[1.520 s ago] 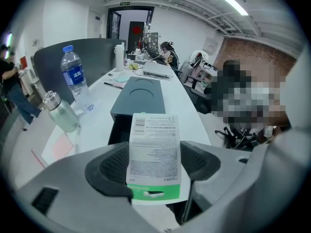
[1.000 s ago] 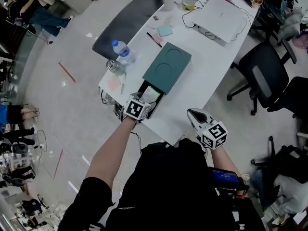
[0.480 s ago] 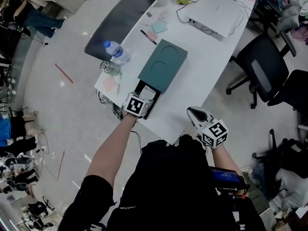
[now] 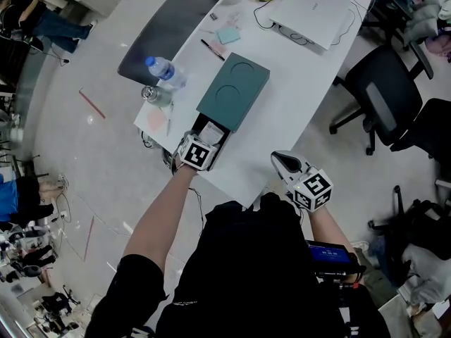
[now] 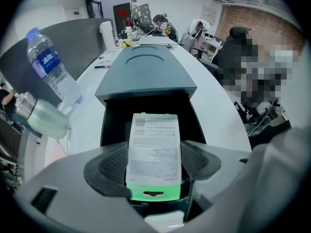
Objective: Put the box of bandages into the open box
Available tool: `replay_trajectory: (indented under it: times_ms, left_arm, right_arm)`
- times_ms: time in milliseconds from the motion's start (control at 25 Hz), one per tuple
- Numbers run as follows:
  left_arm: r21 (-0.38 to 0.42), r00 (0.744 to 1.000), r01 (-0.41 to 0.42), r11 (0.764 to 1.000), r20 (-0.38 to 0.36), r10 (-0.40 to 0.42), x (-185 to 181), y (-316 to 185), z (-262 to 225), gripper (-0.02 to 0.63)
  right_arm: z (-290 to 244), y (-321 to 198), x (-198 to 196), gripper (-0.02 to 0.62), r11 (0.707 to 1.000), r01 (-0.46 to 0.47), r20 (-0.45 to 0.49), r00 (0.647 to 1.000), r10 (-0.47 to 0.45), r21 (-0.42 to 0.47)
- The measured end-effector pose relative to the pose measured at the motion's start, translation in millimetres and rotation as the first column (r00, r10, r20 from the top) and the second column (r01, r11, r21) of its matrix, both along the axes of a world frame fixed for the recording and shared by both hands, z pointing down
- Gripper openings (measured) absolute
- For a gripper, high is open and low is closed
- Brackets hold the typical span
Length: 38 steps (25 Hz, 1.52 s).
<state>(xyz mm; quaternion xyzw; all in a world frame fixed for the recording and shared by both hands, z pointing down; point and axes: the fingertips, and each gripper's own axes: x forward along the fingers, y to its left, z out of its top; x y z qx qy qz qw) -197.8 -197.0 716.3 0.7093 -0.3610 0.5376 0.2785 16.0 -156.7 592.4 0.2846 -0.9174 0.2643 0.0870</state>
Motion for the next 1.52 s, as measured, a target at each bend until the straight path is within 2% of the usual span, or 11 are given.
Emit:
replay_trajectory:
  times_ms: [200, 320, 600, 800, 1080, 1200, 1520]
  left_arm:
    - [0.04, 1.0, 0.01, 0.999, -0.001, -0.01, -10, -8, 1, 0.347]
    - [0.099, 0.998, 0.067, 0.993, -0.02, -0.065, -23, -16, -14, 0.347]
    - [0.155, 0.986, 0.156, 0.976, -0.083, -0.144, -2, 2, -39, 0.347]
    - [0.237, 0.976, 0.196, 0.952, -0.14, -0.167, 8, 11, -67, 0.339]
    - [0.348, 0.951, 0.251, 0.903, -0.263, -0.163, 15, 25, -103, 0.257]
    - [0.396, 0.936, 0.281, 0.874, -0.313, -0.159, 9, 38, -121, 0.194]
    - [0.435, 0.872, 0.395, 0.809, -0.454, -0.182, -4, 92, -153, 0.05]
  right_arm:
    - [2, -3, 1, 0.028, 1.0, 0.011, -0.006, 1.0, -0.011, 0.004]
    - [1, -7, -7, 0.028, 0.999, 0.038, 0.009, 0.999, -0.038, 0.013]
    - [-7, 5, 9, 0.028, 0.994, 0.105, 0.012, 0.994, -0.105, 0.027]
    - [-11, 9, 4, 0.028, 0.985, 0.167, 0.016, 0.986, -0.168, 0.051]
    - [-19, 10, -12, 0.028, 0.98, 0.183, 0.0, 0.983, -0.183, 0.08]
    - [-28, 9, -25, 0.028, 0.977, 0.187, -0.008, 0.982, -0.187, 0.105]
    - [-56, 17, -53, 0.028, 0.972, 0.173, -0.016, 0.985, -0.172, 0.157]
